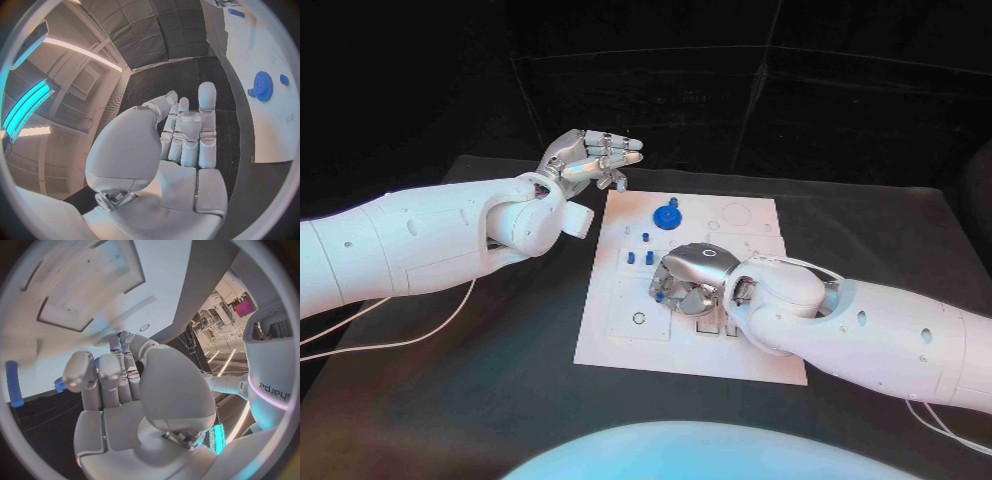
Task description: Assemble the parts on the task board
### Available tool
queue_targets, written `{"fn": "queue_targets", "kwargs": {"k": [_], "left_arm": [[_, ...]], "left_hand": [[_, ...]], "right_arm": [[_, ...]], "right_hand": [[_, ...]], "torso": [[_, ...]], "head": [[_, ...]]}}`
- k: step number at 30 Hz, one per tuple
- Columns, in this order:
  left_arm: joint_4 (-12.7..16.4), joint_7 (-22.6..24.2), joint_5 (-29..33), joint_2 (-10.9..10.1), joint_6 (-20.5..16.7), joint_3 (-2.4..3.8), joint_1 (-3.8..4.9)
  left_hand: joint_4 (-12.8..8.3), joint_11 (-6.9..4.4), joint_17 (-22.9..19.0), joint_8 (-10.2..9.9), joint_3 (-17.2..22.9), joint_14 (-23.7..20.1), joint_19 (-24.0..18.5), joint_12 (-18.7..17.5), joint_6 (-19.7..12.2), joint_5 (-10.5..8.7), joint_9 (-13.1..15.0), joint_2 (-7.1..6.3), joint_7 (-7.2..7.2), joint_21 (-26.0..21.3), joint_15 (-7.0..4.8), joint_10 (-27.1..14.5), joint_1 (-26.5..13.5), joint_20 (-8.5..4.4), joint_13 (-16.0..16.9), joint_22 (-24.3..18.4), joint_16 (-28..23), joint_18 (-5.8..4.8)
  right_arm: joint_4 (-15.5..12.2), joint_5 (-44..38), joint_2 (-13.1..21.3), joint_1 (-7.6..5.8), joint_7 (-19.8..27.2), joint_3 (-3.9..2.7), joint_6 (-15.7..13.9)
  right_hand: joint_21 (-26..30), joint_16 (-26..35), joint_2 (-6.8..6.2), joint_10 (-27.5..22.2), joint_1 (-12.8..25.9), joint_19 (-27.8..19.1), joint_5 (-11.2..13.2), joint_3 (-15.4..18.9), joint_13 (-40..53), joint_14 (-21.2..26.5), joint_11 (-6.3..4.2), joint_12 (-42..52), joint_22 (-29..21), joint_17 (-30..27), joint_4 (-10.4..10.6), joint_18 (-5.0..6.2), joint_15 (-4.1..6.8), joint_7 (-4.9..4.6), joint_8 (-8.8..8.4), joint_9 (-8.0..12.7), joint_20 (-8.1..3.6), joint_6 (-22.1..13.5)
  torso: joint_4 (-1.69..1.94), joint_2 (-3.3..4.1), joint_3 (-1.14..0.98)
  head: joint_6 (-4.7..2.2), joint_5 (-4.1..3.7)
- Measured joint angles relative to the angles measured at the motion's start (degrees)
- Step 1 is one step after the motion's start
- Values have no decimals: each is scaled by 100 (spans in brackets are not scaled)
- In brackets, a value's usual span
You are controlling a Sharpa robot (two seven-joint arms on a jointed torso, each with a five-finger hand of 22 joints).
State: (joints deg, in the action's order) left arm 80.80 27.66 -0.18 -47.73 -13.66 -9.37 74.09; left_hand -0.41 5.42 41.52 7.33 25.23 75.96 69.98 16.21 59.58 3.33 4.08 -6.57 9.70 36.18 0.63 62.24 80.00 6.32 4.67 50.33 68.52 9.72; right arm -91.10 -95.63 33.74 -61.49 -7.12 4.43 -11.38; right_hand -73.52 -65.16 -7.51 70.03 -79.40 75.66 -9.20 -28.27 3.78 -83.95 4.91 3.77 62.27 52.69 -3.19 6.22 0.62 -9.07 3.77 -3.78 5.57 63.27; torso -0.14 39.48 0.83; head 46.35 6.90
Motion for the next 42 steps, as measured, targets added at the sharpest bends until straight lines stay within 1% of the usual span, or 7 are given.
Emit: {"fn": "queue_targets", "kwargs": {"k": [6,14,22,28,30,36,42], "left_arm": [[2,-9,1,-1,6,0,0],[-3,-23,1,-1,18,0,0],[-13,-41,2,-10,29,-1,0],[-15,-49,3,-14,37,-1,0],[-16,-50,3,-14,39,-1,0],[-23,-54,3,-7,52,-2,0],[-42,-68,4,1,76,-5,0]], "left_hand": [[0,0,-7,0,0,0,0,0,0,0,0,0,0,0,0,0,0,0,0,0,0,0],[0,0,-7,0,0,0,0,0,0,0,0,0,0,0,0,0,0,0,0,0,0,0],[0,0,-20,0,0,0,0,22,0,0,0,0,0,-23,0,0,0,0,0,-5,0,-1],[0,0,-20,0,0,0,0,22,0,0,0,0,0,-23,0,0,0,0,0,-5,0,0],[0,0,-20,0,0,0,0,21,0,0,0,0,0,-23,0,0,0,0,0,-5,0,0],[-16,0,-20,0,-16,0,0,21,0,0,0,0,0,-23,0,0,0,0,0,-5,0,0],[-16,0,-20,0,-16,0,0,21,0,0,0,0,0,-23,0,0,0,0,0,-4,0,-1]], "right_arm": [[5,-54,-8,0,-28,0,-14],[-87,-90,102,9,-34,7,-171],[-643,-103,680,-26,-34,0,-390],[-892,-56,1197,-285,-132,-168,-471],[-891,-36,1281,-360,-184,-187,-468],[-690,30,1480,-569,-453,-237,-362],[-552,74,1511,-610,-628,-239,-164]], "right_hand": [[449,404,-119,-745,119,-425,0,18,-35,126,153,-3,-642,-531,18,57,-184,-126,0,16,110,-471],[581,525,-141,-925,140,-511,0,79,-19,197,174,0,-832,-712,14,93,-195,-114,0,15,159,-581],[581,525,-145,-925,143,-511,0,111,-6,197,174,74,-831,-721,15,93,-195,-114,0,5,159,-581],[605,549,-206,-954,202,-525,0,200,-5,198,148,113,-849,-762,37,92,-193,-79,0,-1,144,-615],[750,684,-258,-1104,253,-653,66,323,-5,277,141,113,-1040,-926,67,115,-175,-54,0,1,135,-728],[1251,1209,-197,-1598,32,-943,191,1605,21,545,168,417,-1635,-1718,514,227,-195,-13,0,-7,158,-1012],[1256,1179,-133,-1632,-202,-943,191,1962,32,545,164,695,-1661,-1762,760,226,-195,6,0,-7,158,-1048]], "torso": [[0,-2,2],[0,-2,-3],[-7,-9,-4],[-10,-13,0],[-10,-13,1],[-5,-10,2],[-3,-2,2]], "head": [[-3,1],[-32,1],[-81,-30],[-142,-123],[-159,-147],[-227,-226],[-241,-246]]}}
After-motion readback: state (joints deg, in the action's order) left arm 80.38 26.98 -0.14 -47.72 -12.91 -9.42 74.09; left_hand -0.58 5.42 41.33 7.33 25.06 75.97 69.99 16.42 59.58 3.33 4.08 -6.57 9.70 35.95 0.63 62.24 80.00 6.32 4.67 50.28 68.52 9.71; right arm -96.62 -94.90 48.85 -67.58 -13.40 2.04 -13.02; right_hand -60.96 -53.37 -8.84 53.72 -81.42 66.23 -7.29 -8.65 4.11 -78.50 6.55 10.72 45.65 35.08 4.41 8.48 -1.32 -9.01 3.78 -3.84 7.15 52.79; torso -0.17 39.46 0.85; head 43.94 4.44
